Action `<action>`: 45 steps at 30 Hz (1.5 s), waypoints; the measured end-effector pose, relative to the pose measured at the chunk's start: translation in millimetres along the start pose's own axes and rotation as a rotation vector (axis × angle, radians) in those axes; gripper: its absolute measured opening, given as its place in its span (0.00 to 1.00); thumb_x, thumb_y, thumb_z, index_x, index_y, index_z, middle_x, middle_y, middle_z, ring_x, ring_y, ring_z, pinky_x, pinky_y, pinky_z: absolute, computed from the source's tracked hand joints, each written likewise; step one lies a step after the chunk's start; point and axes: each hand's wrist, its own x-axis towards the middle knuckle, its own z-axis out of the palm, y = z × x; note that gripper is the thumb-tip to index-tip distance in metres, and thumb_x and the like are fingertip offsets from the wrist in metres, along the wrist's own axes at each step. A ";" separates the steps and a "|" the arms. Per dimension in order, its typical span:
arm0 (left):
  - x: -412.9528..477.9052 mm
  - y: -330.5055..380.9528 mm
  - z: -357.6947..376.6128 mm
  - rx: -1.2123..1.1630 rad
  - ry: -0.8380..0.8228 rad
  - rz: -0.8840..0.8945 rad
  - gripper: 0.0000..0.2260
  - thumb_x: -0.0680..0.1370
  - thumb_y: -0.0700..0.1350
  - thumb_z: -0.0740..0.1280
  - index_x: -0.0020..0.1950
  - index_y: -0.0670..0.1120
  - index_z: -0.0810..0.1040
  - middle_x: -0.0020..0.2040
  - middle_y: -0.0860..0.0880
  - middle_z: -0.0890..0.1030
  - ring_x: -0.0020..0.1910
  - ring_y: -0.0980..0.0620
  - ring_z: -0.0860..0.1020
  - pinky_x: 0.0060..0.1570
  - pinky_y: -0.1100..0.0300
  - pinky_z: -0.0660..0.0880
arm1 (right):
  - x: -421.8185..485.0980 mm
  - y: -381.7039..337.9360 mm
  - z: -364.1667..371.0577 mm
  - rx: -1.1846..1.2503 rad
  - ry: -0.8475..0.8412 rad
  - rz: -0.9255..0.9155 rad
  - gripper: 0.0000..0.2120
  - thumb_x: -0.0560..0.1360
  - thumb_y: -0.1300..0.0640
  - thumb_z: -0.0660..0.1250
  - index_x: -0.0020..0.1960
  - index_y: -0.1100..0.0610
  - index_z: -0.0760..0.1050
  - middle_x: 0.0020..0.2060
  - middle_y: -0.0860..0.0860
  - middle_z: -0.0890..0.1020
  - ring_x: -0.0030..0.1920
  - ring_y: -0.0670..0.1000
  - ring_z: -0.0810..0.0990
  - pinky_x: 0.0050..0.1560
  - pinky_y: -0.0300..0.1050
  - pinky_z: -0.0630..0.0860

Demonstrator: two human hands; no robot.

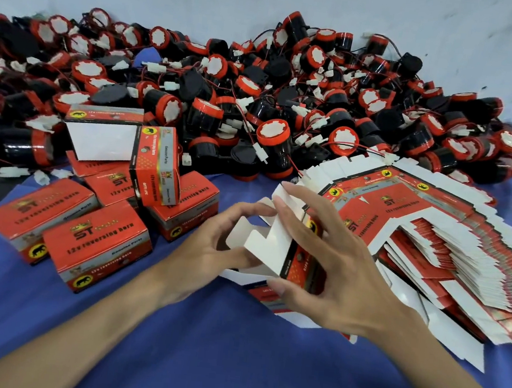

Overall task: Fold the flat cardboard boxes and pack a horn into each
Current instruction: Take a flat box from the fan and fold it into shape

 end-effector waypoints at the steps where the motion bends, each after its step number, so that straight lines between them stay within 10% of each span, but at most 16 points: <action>1: -0.8 0.3 0.5 0.009 -0.013 0.005 0.25 0.64 0.47 0.71 0.61 0.55 0.74 0.49 0.56 0.81 0.49 0.55 0.79 0.48 0.63 0.76 | -0.5 0.6 0.8 0.018 0.005 -0.003 0.34 0.73 0.41 0.63 0.73 0.55 0.62 0.73 0.54 0.63 0.63 0.53 0.74 0.50 0.53 0.78; 16: -4.2 3.4 0.7 -0.091 -0.097 0.009 0.32 0.64 0.48 0.63 0.69 0.45 0.67 0.53 0.45 0.79 0.54 0.45 0.79 0.53 0.57 0.75 | 3.2 4.4 1.2 0.120 0.017 -0.004 0.19 0.74 0.47 0.61 0.46 0.61 0.82 0.48 0.53 0.81 0.49 0.52 0.77 0.49 0.47 0.73; 21: -5.1 4.3 5.5 -0.011 -0.090 0.040 0.37 0.69 0.69 0.66 0.68 0.45 0.67 0.60 0.49 0.78 0.59 0.47 0.77 0.58 0.56 0.73 | 2.4 6.4 3.7 0.139 0.076 -0.013 0.27 0.78 0.41 0.56 0.42 0.63 0.80 0.44 0.53 0.80 0.46 0.54 0.77 0.47 0.46 0.73; 26: -0.6 4.4 10.3 0.136 -0.002 0.094 0.31 0.70 0.66 0.65 0.55 0.39 0.71 0.56 0.42 0.76 0.51 0.42 0.76 0.49 0.51 0.73 | 1.4 4.8 5.9 0.188 0.105 -0.021 0.31 0.78 0.38 0.54 0.41 0.64 0.79 0.42 0.55 0.79 0.44 0.54 0.77 0.47 0.45 0.74; 30: -0.2 2.0 14.9 0.200 0.075 0.188 0.14 0.73 0.53 0.63 0.41 0.42 0.67 0.46 0.52 0.76 0.42 0.60 0.74 0.41 0.69 0.70 | 1.5 -0.2 3.8 0.170 0.019 0.024 0.27 0.76 0.38 0.58 0.45 0.63 0.79 0.45 0.54 0.78 0.47 0.52 0.76 0.49 0.46 0.73; 35: -1.6 0.1 16.3 0.296 0.189 0.265 0.11 0.72 0.51 0.64 0.38 0.51 0.63 0.48 0.54 0.78 0.44 0.59 0.75 0.43 0.67 0.72 | -0.2 -10.3 0.9 0.009 -0.110 0.031 0.28 0.70 0.38 0.66 0.59 0.59 0.77 0.57 0.49 0.77 0.56 0.51 0.75 0.50 0.48 0.75; 45: -1.6 1.8 21.9 0.162 0.240 0.314 0.12 0.70 0.51 0.70 0.45 0.50 0.70 0.51 0.56 0.79 0.50 0.57 0.79 0.46 0.66 0.75 | 0.2 -8.3 2.7 0.121 0.036 -0.037 0.19 0.68 0.45 0.71 0.47 0.62 0.79 0.61 0.59 0.70 0.51 0.46 0.73 0.52 0.39 0.71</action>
